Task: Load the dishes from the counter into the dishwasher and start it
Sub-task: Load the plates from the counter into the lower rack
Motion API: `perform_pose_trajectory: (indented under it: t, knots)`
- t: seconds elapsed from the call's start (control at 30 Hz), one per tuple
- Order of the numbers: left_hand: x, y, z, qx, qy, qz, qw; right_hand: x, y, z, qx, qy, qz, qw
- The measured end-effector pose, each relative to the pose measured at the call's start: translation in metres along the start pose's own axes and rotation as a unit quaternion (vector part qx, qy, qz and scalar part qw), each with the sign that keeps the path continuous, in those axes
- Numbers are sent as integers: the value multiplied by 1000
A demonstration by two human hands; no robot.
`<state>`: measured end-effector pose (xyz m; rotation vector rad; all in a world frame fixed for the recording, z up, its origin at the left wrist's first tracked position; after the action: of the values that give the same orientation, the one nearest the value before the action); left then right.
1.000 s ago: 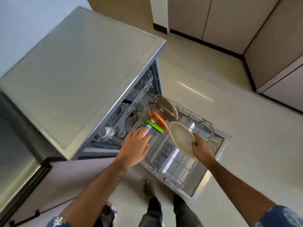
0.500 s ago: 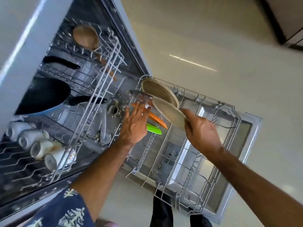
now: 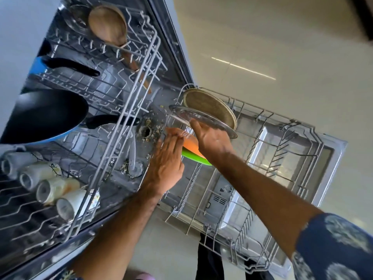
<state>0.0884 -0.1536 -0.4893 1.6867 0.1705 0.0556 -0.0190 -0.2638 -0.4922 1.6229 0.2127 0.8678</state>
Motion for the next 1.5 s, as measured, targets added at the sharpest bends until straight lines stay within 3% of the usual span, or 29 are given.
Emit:
perform_pose_trajectory:
  t: [0.23,0.37,0.6,0.83,1.1,1.3,1.5]
  knots:
    - [4,-2,-8,18,4,-15,1000,-22,-40,17,79,-20,-67,994]
    - [1,2,-9,24,15,-18,999,-19,-34,14,97,-7,-13,995]
    - [-21,25,-27,30,34,-8,999,-24,48,-67,18,-28,138,990]
    - [-70,80,-85,65,47,25,997,-12,128,-147,59,41,110,991]
    - [-124,189,-217,31,146,6,989,72,221,-194,108,188,20,976]
    - [-124,267,-343,-37,257,9,966,172,254,-258,162,324,-53,931]
    - [-103,301,-501,-65,391,14,918,292,255,-328,145,458,-57,875]
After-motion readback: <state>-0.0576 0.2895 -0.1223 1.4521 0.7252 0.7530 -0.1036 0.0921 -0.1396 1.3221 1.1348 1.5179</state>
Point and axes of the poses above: each hand's wrist, its own z-axis towards the middle knuckle, its own y-axis out of the back of the hand, x = y × z, the point moved 4 cm from there along z, towards the middle knuckle, and after that the axes turned 14 degrees about -x, right-handed, at the moved point
